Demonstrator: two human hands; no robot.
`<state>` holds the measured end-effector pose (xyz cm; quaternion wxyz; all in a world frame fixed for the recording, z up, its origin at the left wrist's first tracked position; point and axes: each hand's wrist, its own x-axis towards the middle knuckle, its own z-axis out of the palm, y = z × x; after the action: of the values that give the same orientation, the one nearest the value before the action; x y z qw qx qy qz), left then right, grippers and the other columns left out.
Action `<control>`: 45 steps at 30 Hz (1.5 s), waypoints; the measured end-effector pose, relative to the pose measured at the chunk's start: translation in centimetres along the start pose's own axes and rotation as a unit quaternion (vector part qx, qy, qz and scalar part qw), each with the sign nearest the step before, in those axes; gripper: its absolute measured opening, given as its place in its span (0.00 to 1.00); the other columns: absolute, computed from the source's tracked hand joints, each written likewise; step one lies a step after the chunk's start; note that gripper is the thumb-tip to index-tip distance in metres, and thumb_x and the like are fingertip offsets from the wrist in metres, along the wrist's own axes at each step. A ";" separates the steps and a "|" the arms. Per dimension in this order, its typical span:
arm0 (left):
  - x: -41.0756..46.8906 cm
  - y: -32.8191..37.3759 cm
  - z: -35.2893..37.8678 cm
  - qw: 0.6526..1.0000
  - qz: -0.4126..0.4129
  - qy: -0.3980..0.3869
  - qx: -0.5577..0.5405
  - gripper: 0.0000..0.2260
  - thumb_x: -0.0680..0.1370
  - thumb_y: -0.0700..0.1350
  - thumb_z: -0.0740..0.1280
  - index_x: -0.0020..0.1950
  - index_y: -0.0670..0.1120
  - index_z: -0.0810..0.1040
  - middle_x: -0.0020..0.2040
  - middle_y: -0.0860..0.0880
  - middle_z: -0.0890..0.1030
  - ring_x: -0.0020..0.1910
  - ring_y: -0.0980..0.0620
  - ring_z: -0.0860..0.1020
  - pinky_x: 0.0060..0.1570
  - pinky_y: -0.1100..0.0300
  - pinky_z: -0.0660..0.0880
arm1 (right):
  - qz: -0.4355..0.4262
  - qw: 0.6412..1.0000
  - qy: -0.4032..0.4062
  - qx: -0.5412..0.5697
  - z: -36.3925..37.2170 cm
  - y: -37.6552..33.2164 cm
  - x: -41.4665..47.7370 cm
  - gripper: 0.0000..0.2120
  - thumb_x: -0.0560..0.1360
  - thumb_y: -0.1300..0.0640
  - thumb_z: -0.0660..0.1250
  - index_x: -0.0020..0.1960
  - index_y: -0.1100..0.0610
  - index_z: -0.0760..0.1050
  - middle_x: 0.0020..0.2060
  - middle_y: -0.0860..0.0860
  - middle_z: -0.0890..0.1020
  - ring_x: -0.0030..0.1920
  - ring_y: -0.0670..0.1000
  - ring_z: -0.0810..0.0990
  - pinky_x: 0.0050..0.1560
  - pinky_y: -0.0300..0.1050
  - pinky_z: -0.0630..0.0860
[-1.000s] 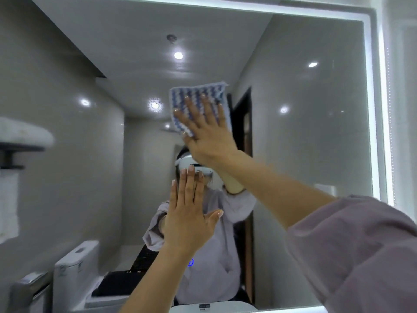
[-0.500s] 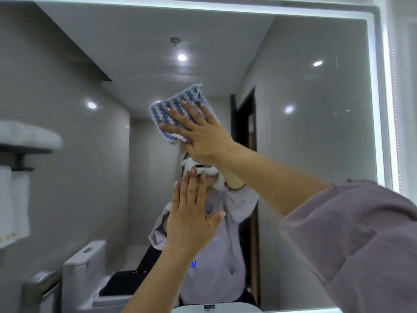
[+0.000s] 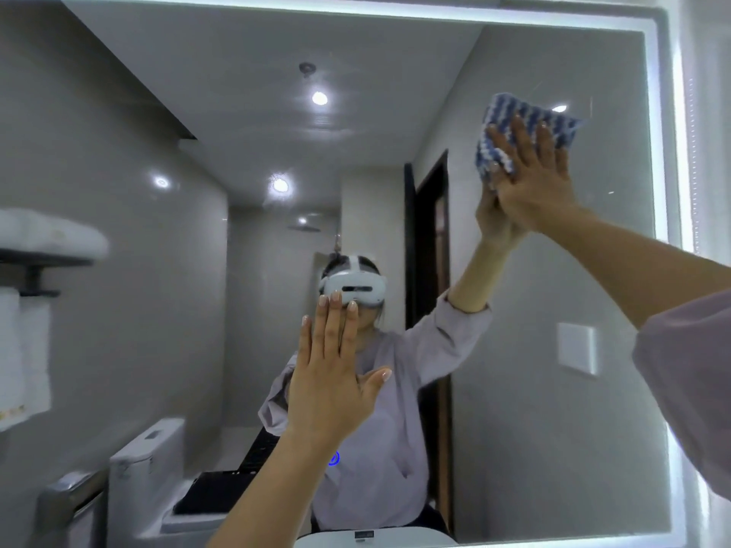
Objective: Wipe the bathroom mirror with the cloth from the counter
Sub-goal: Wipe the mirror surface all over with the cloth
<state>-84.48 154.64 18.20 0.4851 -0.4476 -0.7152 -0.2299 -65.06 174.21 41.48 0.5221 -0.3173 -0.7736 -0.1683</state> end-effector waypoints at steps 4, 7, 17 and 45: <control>0.1 0.1 0.0 1.000 -0.001 -0.005 -0.002 0.40 0.76 0.67 0.46 0.76 0.40 0.44 0.77 0.40 0.41 0.77 0.43 0.40 0.75 0.48 0.39 | 0.025 0.999 0.005 0.020 0.0 1.7 -0.7 0.25 0.82 0.42 0.45 0.76 0.37 0.40 0.78 0.44 0.41 0.77 0.53 0.38 0.74 0.54 0.34; 0.1 0.2 -0.1 1.000 -0.004 -0.013 0.006 0.40 0.75 0.68 0.44 0.76 0.41 0.42 0.77 0.41 0.39 0.76 0.43 0.39 0.75 0.48 0.39 | 0.038 0.999 0.011 0.038 0.3 1.2 -0.4 0.25 0.82 0.43 0.45 0.76 0.38 0.40 0.78 0.45 0.40 0.77 0.54 0.37 0.74 0.54 0.33; -0.1 0.5 -0.2 1.000 -0.002 -0.008 -0.005 0.40 0.75 0.66 0.46 0.76 0.39 0.44 0.77 0.39 0.42 0.77 0.42 0.42 0.75 0.45 0.44 | -0.073 0.996 0.048 -0.015 2.9 -3.9 -5.2 0.27 0.82 0.45 0.49 0.78 0.46 0.45 0.78 0.51 0.43 0.77 0.57 0.38 0.72 0.52 0.29; -0.2 0.4 0.0 0.999 0.019 0.032 -0.030 0.40 0.74 0.64 0.49 0.76 0.37 0.50 0.77 0.36 0.50 0.76 0.38 0.50 0.75 0.46 0.43 | 0.060 0.997 0.035 0.014 5.0 6.9 -10.0 0.25 0.83 0.44 0.46 0.72 0.38 0.35 0.78 0.44 0.42 0.77 0.50 0.38 0.76 0.51 0.36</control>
<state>-84.13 154.71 18.03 0.4979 -0.4679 -0.6837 -0.2564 -61.43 179.20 29.84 0.5624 -0.3501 -0.7365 -0.1369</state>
